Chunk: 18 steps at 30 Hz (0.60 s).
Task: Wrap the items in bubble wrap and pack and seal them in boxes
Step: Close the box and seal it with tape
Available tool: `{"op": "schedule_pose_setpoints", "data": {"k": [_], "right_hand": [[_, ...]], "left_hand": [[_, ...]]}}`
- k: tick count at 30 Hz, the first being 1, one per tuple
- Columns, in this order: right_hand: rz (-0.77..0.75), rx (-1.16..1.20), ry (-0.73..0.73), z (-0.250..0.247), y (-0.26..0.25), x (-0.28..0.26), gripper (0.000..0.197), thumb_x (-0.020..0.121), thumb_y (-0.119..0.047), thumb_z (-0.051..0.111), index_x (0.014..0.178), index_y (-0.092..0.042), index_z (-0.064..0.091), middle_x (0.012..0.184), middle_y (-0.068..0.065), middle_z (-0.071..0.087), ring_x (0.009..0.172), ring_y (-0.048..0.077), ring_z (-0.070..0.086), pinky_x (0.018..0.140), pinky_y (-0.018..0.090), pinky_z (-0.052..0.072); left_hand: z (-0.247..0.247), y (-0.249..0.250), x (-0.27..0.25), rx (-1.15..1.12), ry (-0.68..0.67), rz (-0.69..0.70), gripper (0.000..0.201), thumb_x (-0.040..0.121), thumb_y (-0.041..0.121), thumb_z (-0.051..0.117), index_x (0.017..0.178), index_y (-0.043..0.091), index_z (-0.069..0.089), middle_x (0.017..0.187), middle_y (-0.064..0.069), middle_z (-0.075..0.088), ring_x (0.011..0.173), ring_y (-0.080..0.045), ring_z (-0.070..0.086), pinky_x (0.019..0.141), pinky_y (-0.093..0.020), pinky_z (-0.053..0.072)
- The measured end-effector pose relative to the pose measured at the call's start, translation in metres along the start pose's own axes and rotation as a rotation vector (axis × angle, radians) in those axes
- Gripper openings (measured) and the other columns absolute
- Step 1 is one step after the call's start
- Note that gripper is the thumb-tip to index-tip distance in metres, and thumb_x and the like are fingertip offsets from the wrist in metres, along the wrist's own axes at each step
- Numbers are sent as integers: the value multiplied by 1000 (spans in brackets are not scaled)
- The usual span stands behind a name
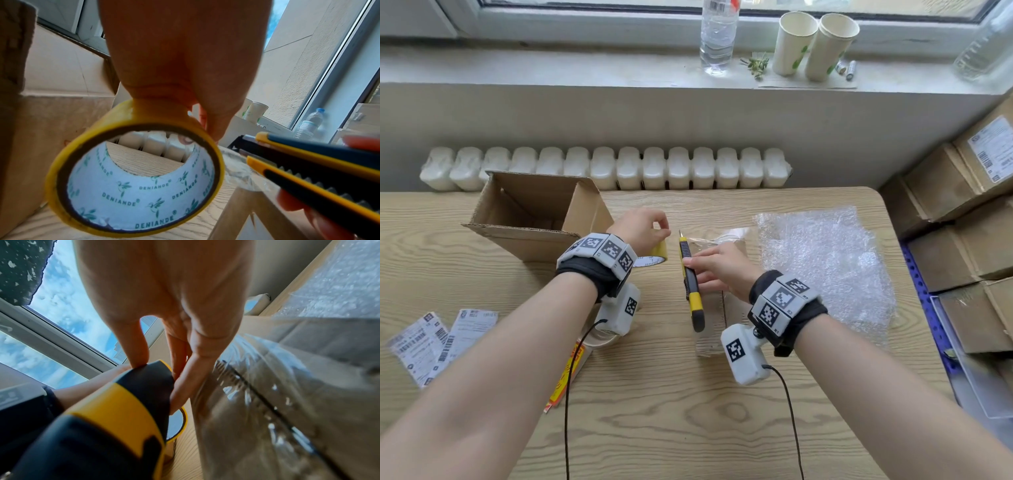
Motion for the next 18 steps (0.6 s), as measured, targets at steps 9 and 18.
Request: {"op": "schedule_pose_setpoints", "data": {"k": [9, 18], "right_hand": [[28, 18, 39, 14, -1, 3, 24, 90, -12, 63, 103, 8, 64, 98, 23, 69, 72, 24, 67, 63, 26, 59], [67, -18, 97, 14, 3, 2, 27, 89, -15, 64, 99, 10, 64, 78, 15, 67, 58, 19, 65, 55, 25, 58]], "left_hand": [[-2, 3, -5, 21, 20, 34, 16, 92, 33, 55, 100, 22, 64, 107, -3, 62, 98, -19, 53, 77, -33, 43], [-2, -1, -9, 93, 93, 35, 15, 94, 34, 52, 99, 25, 62, 106, 0, 63, 97, -20, 56, 75, -35, 45]]}}
Point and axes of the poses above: each hand's wrist, its own x-axis towards the middle knuckle, its own z-axis out of the palm, y = z × x, the point moved 6 cm from there along x, towards the middle knuckle
